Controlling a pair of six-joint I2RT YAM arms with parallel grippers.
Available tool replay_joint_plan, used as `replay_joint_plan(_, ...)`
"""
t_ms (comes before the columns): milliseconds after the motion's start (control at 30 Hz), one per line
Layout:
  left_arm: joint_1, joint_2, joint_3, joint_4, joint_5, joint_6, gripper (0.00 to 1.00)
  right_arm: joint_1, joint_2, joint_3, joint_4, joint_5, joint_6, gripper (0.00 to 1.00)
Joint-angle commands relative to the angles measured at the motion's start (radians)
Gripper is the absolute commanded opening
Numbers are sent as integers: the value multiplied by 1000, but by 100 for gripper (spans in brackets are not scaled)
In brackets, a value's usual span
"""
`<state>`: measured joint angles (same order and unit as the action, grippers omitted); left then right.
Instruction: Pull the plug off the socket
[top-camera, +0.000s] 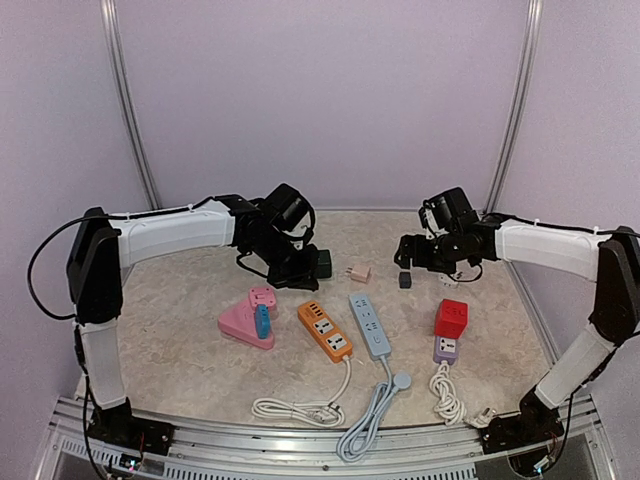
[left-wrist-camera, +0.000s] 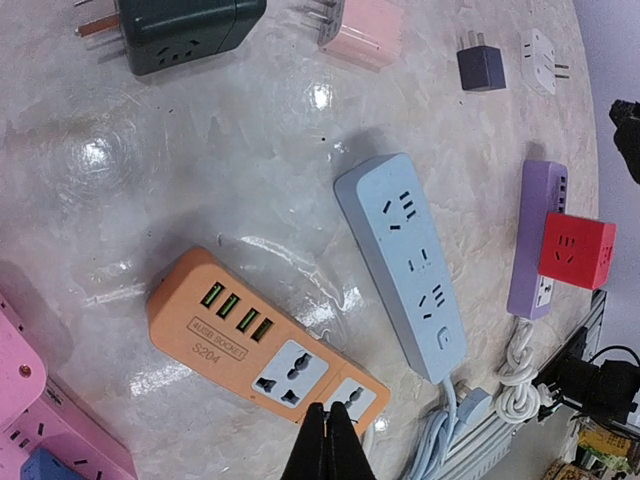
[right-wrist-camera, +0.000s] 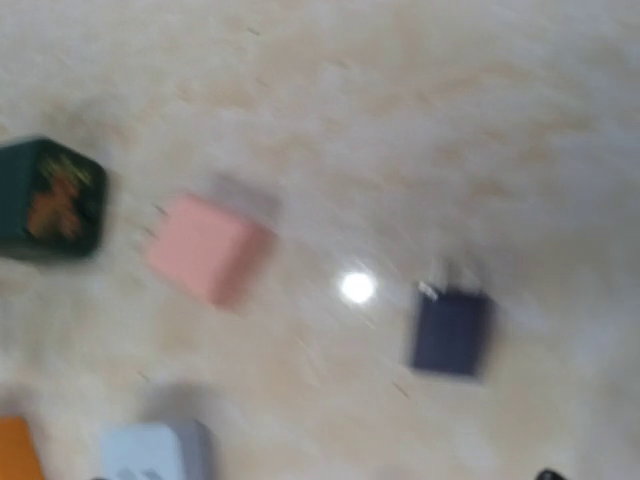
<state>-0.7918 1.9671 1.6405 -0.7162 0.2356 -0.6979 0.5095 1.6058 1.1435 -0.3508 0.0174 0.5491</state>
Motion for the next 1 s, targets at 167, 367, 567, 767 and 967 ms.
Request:
replay_joint_plan(167, 6, 20, 29, 28, 27, 18, 0, 58, -204, -123, -289, 201, 60, 92)
replay_joint_plan(367, 12, 15, 25, 47, 53, 31, 0, 98, -321, -181, -419, 295, 224, 94)
replay_joint_plan(567, 17, 6, 20, 54, 70, 51, 0, 127, -351, -247, -448, 328, 348, 96)
replay_joint_plan(767, 21, -12, 1, 65, 82, 62, 0, 153, -309, -271, -400, 323, 395, 96)
replay_joint_plan(967, 23, -29, -28, 75, 83, 61, 0, 153, -276, -291, -334, 315, 395, 88)
